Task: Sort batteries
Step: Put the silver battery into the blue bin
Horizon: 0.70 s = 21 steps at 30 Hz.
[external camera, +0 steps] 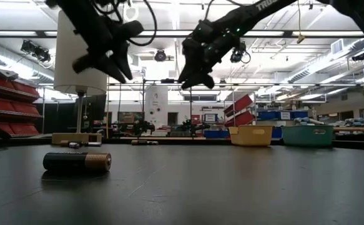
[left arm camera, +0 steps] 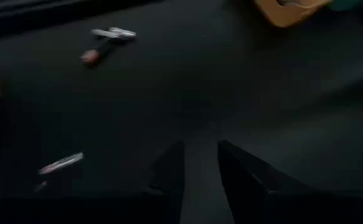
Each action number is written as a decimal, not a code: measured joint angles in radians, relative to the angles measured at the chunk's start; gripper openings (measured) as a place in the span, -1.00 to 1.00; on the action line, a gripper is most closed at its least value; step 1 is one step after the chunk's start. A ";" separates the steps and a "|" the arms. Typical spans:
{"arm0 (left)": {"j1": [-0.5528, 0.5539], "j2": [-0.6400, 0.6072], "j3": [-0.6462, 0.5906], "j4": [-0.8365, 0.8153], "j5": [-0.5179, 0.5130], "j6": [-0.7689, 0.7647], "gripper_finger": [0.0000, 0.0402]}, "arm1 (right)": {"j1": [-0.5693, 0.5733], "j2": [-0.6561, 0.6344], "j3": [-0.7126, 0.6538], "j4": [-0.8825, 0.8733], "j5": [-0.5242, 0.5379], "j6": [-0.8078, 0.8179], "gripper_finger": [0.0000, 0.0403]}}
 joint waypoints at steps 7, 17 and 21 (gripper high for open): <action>0.217 0.085 -0.083 0.254 0.233 0.157 -0.57 | -0.013 -0.100 0.001 -0.072 0.070 0.000 -0.23; 0.337 0.347 0.007 0.416 0.224 0.230 -0.30 | -0.033 -0.253 0.001 -0.163 0.087 -0.050 -0.23; 0.354 0.442 0.070 0.491 0.176 0.255 -0.07 | -0.045 -0.281 0.001 -0.171 0.079 -0.049 -0.23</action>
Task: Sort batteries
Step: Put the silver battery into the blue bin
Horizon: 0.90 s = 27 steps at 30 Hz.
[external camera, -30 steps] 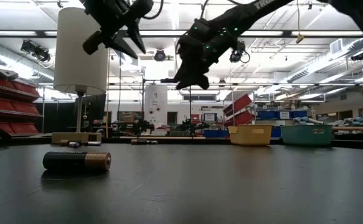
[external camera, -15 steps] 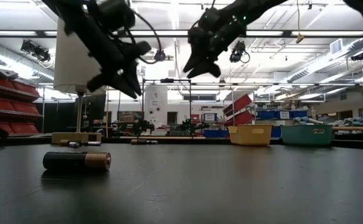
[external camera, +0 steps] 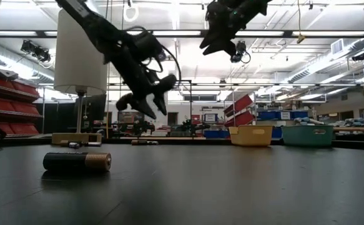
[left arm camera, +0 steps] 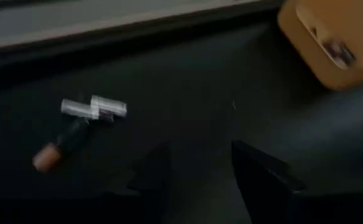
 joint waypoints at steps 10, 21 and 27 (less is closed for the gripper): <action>0.051 0.208 0.202 -0.089 -0.042 -0.012 0.24 | 0.045 -0.012 -0.002 -0.070 -0.043 -0.050 -0.23; 0.133 0.250 0.286 -0.174 -0.047 -0.010 0.26 | 0.051 -0.011 -0.002 -0.071 -0.072 -0.056 -0.23; 0.170 0.275 0.284 -0.172 0.001 -0.011 0.24 | 0.055 -0.011 -0.002 -0.069 -0.088 -0.081 -0.23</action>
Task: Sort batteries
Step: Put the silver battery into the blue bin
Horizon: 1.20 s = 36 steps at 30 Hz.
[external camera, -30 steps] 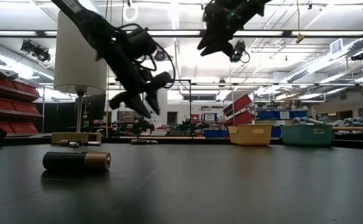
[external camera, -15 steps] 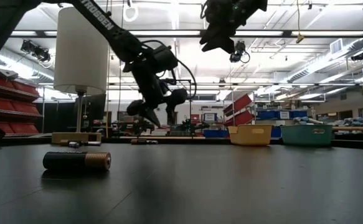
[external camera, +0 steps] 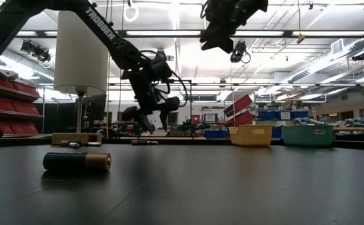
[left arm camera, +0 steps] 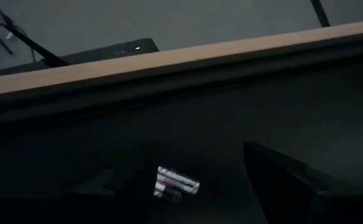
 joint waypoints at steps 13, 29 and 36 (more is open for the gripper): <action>-0.013 0.049 0.000 -0.021 0.002 -0.022 0.21 | -0.004 0.000 0.000 -0.001 -0.030 -0.010 -0.23; -0.057 0.048 0.000 -0.073 0.119 -0.026 0.21 | -0.005 0.000 0.000 0.029 -0.030 -0.021 -0.23; -0.075 0.047 0.006 -0.076 0.056 -0.071 0.21 | -0.005 0.000 0.000 0.026 -0.030 -0.020 -0.23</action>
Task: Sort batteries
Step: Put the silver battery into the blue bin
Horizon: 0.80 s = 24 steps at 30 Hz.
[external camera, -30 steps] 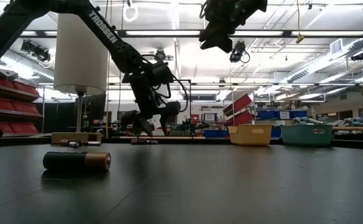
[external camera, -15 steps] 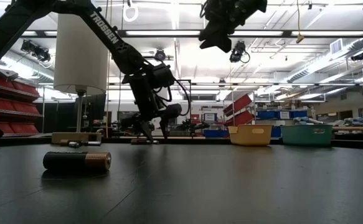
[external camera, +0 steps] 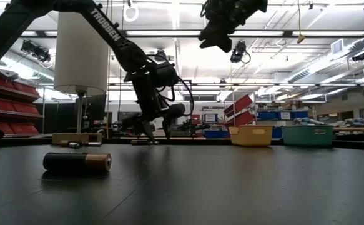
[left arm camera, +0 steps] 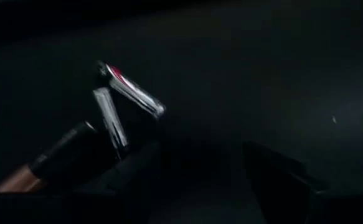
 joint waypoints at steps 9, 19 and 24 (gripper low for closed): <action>0.018 0.000 0.006 0.002 -0.093 -0.059 0.21 | 0.002 0.000 0.000 -0.021 -0.005 0.007 -0.23; 0.070 0.003 0.006 0.057 -0.113 -0.048 0.21 | 0.004 -0.001 0.000 0.003 -0.016 0.019 -0.23; 0.077 0.054 0.007 0.101 -0.064 -0.027 0.21 | 0.004 -0.001 0.000 0.013 -0.017 0.015 -0.23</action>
